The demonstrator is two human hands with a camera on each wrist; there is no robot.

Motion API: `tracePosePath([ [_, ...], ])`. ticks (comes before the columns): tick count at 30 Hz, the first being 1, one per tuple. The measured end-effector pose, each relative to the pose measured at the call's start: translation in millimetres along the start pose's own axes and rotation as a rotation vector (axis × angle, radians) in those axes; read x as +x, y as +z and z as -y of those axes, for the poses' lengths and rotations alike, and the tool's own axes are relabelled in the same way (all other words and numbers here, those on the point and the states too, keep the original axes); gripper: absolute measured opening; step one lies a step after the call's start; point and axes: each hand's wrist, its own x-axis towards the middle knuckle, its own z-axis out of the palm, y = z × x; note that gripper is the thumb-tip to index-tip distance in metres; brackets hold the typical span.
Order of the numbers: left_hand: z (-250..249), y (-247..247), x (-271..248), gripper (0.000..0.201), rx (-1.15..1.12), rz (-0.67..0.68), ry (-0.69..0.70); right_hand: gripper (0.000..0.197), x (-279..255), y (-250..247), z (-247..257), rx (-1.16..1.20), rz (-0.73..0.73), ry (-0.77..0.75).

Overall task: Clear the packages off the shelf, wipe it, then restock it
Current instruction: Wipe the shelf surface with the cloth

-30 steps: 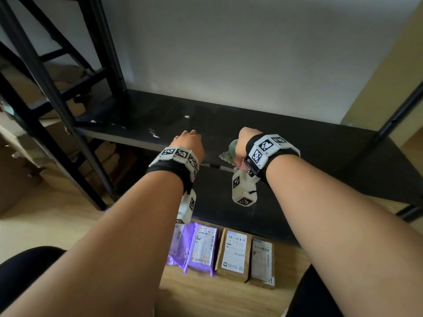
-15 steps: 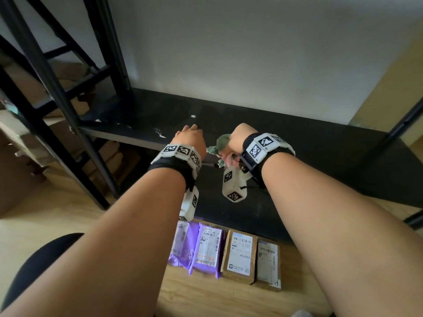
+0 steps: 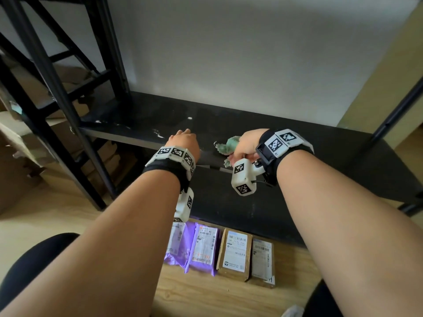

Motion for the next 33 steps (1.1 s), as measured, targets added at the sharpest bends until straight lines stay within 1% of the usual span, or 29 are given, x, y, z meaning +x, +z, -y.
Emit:
tracePosePath([
  [1,0.3,-0.3,-0.6,0.049,0.001,-0.002,0.000,0.028,-1.1,1.1,1.3,0.017,-0.001,-0.014],
  [2,1.0,-0.4,-0.5,0.047,-0.001,-0.002,-0.001,0.015,0.8,3.6,1.2,-0.038,-0.040,-0.014],
  [3,2.3,-0.5,-0.3,0.045,-0.002,0.000,-0.001,0.011,0.5,7.1,1.5,-0.096,-0.081,-0.007],
  [4,4.2,-0.5,0.1,0.044,0.000,0.003,-0.003,0.021,3.5,10.4,1.6,-0.130,-0.137,0.009],
  [5,6.3,-0.3,0.8,0.043,0.002,0.004,-0.006,0.025,4.0,14.1,2.7,-0.142,-0.212,0.008],
  [6,8.8,-0.1,2.2,0.044,0.004,0.003,-0.010,0.025,6.9,16.8,3.9,-0.141,-0.265,0.018],
  [7,10.9,-0.1,3.4,0.045,0.009,0.000,-0.012,0.022,9.3,18.4,6.4,-0.166,-0.282,0.027],
  [10,16.6,-0.8,10.5,0.046,0.010,-0.004,-0.032,0.025,13.9,19.4,16.4,-0.229,-0.270,0.088],
  [15,28.4,-2.7,27.5,0.049,-0.017,0.008,-0.065,0.028,28.0,23.2,38.8,-0.204,-0.275,0.054],
  [18,33.4,-1.6,31.3,0.045,0.011,-0.004,-0.072,0.040,46.4,29.6,56.3,-0.199,-0.258,0.032],
  [20,39.1,0.6,34.5,0.044,0.004,-0.015,-0.093,0.034,44.8,28.9,67.9,-0.192,-0.228,0.005],
  [22,45.9,1.9,37.4,0.045,-0.017,-0.008,-0.129,0.030,45.8,28.2,73.2,-0.147,-0.231,-0.008],
  [24,50.8,2.6,39.5,0.048,-0.021,0.016,-0.151,0.034,52.3,29.7,78.1,-0.086,-0.262,-0.019],
  [27,53.0,0.9,42.2,0.048,-0.002,0.026,-0.150,0.036,63.4,30.9,81.5,-0.056,-0.310,-0.029],
  [30,56.0,0.6,47.9,0.049,-0.027,0.010,-0.156,0.029,71.0,18.8,75.9,-0.032,-0.366,-0.012],
  [31,57.0,-0.1,50.6,0.050,-0.039,0.005,-0.155,0.031,71.3,12.2,72.3,-0.062,-0.383,-0.011],
  [33,57.8,-0.8,55.4,0.054,-0.047,0.013,-0.155,0.056,74.1,2.9,64.1,-0.117,-0.364,0.072],
])
